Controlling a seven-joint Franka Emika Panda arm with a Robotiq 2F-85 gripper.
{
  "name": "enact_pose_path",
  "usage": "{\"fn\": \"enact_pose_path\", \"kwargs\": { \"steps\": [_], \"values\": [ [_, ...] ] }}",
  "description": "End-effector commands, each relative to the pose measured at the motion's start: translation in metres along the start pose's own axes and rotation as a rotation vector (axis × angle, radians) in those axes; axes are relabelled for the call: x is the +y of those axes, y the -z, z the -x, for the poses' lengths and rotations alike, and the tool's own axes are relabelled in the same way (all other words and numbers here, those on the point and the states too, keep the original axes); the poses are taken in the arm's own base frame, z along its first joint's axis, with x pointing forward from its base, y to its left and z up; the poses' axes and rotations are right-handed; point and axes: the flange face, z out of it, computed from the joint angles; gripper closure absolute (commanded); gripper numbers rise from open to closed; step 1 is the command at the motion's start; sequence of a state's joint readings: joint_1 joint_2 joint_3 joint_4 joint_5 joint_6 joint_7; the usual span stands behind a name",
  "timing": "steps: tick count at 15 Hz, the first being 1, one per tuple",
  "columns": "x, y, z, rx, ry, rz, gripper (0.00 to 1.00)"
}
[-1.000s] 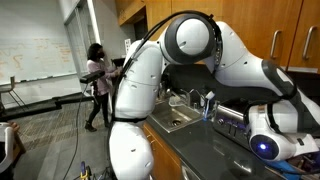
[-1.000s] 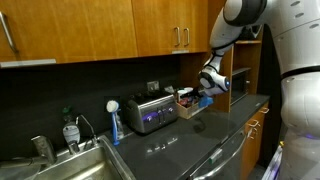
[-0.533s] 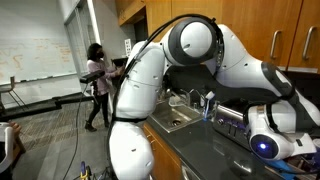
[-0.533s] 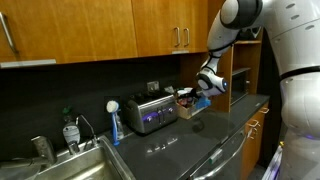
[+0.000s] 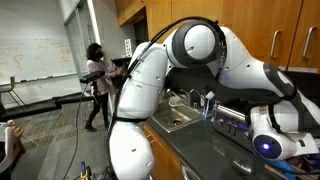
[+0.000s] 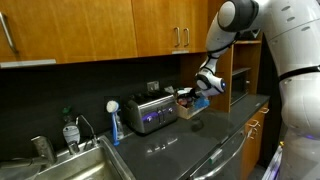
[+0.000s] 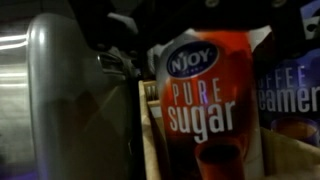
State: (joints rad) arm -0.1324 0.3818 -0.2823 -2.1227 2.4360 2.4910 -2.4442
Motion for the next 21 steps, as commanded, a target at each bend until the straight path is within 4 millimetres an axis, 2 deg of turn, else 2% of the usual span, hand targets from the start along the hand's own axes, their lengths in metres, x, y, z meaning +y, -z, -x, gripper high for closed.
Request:
{"fn": "enact_pose_path", "kwargs": {
  "steps": [1,5,6,7,9,15,21],
  "values": [
    [0.004,-0.016,-0.001,0.001,-0.002,0.0,0.0],
    [0.006,-0.027,0.004,-0.01,-0.008,-0.002,0.0],
    [0.006,-0.028,0.005,-0.012,-0.01,-0.003,0.08],
    [0.006,-0.029,0.005,-0.013,-0.009,-0.003,0.26],
    [0.008,-0.03,0.003,-0.012,-0.009,-0.001,0.34],
    [0.013,-0.026,-0.002,-0.009,-0.032,0.006,0.41],
    [0.008,0.003,-0.024,0.018,-0.056,-0.006,0.43]
  ]
}}
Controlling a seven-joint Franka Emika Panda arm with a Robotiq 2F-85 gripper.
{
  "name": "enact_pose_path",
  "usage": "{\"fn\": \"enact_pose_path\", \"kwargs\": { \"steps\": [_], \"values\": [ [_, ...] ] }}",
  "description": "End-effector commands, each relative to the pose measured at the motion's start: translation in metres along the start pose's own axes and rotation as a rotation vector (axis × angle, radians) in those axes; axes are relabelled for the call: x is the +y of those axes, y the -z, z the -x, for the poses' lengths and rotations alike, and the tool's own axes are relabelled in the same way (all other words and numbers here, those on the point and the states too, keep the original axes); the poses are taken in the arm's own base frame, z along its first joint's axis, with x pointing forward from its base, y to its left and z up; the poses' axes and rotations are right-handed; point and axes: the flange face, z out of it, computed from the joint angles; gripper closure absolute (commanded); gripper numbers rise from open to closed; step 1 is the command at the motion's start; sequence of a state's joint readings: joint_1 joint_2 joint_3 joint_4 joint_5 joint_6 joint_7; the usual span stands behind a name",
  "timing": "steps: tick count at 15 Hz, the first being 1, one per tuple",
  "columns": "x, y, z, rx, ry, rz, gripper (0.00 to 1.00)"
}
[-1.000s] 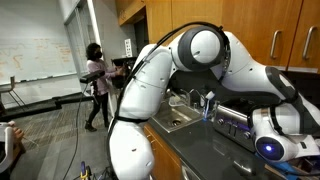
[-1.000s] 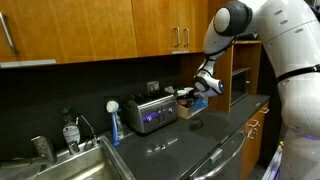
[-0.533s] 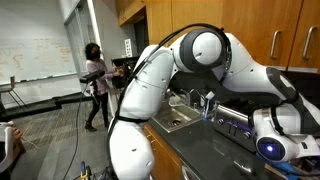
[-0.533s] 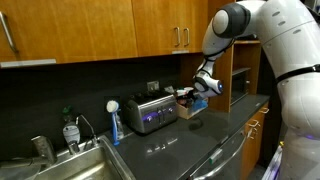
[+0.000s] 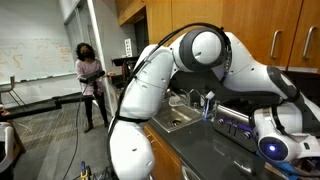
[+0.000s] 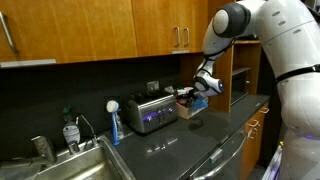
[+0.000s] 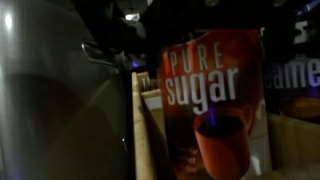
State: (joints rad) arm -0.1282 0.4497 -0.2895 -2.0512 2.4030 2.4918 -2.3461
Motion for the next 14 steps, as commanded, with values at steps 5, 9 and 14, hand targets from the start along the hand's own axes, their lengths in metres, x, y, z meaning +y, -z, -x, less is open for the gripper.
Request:
{"fn": "enact_pose_path", "kwargs": {
  "steps": [5,9,14],
  "values": [
    [-0.016,0.056,-0.048,0.096,0.004,-0.002,0.44],
    [-0.027,0.09,-0.061,0.109,-0.004,0.001,0.44],
    [-0.039,0.13,-0.062,0.101,-0.011,0.04,0.44]
  ]
}}
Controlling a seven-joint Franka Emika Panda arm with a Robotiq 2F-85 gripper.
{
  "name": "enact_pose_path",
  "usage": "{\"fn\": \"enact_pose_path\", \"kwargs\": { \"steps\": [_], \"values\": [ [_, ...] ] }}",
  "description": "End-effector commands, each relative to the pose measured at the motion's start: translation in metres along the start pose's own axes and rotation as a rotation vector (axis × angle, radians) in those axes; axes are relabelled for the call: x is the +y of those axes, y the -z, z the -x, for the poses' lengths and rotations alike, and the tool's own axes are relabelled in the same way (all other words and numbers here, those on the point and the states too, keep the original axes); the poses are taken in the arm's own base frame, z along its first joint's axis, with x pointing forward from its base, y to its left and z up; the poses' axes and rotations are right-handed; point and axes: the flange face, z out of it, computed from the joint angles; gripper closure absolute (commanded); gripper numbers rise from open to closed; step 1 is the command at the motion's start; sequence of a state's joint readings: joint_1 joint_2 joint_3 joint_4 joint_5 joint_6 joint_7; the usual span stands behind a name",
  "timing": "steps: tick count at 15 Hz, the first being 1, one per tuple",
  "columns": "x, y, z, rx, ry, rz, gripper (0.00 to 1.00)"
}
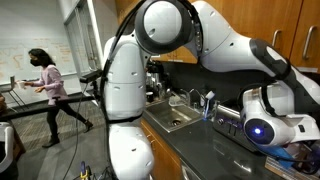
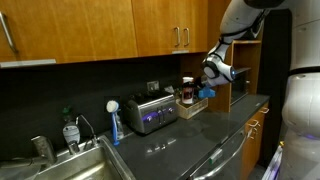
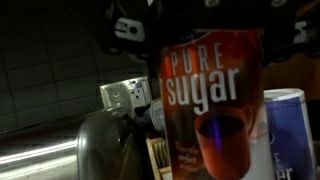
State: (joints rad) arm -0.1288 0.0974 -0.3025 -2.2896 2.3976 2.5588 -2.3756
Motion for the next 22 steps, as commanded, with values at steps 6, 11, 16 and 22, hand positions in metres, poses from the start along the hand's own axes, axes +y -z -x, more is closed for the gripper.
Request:
{"fn": "enact_pose_path", "kwargs": {
  "steps": [6,11,16,22],
  "values": [
    [-0.024,0.061,-0.013,-0.049,0.017,0.059,0.44],
    [-0.053,0.077,0.018,-0.21,0.067,0.017,0.44],
    [-0.086,0.097,0.033,-0.261,0.11,-0.041,0.44],
    [-0.116,0.126,0.036,-0.251,0.141,-0.108,0.44]
  ]
}}
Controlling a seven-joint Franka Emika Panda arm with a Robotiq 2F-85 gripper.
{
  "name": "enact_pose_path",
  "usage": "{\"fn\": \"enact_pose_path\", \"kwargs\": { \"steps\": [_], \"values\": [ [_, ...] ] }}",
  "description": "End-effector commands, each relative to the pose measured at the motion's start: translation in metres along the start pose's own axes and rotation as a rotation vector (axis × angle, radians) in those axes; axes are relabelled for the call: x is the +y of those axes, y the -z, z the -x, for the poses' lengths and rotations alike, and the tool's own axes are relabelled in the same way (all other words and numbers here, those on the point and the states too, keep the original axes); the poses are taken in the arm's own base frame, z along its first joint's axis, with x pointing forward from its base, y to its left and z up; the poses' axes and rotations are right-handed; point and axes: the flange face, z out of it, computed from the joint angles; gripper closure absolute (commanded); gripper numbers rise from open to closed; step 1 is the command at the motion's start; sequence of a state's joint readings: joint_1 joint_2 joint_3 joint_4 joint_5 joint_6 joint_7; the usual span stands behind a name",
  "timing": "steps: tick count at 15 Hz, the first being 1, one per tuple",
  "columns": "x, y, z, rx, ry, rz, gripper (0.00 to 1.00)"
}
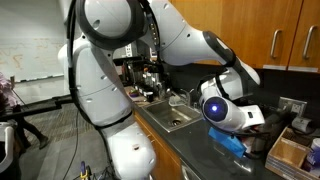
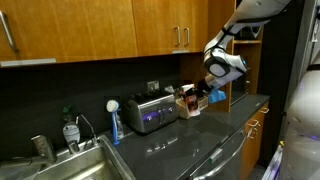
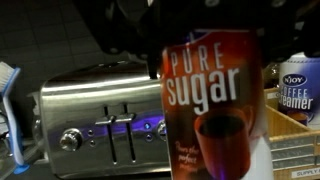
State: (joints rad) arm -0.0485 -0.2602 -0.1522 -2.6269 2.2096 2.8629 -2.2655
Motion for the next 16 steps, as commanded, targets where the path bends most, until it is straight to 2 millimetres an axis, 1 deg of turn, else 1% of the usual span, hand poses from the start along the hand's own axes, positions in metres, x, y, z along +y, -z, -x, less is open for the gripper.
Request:
{"fn": "enact_pose_path", "kwargs": {
  "steps": [1,3,6,7,13,16],
  "values": [
    [-0.024,0.031,0.003,0.025,0.047,-0.043,0.44],
    [-0.037,0.037,0.013,0.014,0.081,-0.069,0.44],
    [-0.061,0.041,0.028,-0.018,0.131,-0.119,0.44],
    [-0.071,0.028,0.019,-0.03,0.149,-0.137,0.44],
    [-0.13,0.024,0.028,-0.081,0.249,-0.243,0.44],
    [-0.153,0.024,0.034,-0.107,0.295,-0.28,0.44]
  ]
}}
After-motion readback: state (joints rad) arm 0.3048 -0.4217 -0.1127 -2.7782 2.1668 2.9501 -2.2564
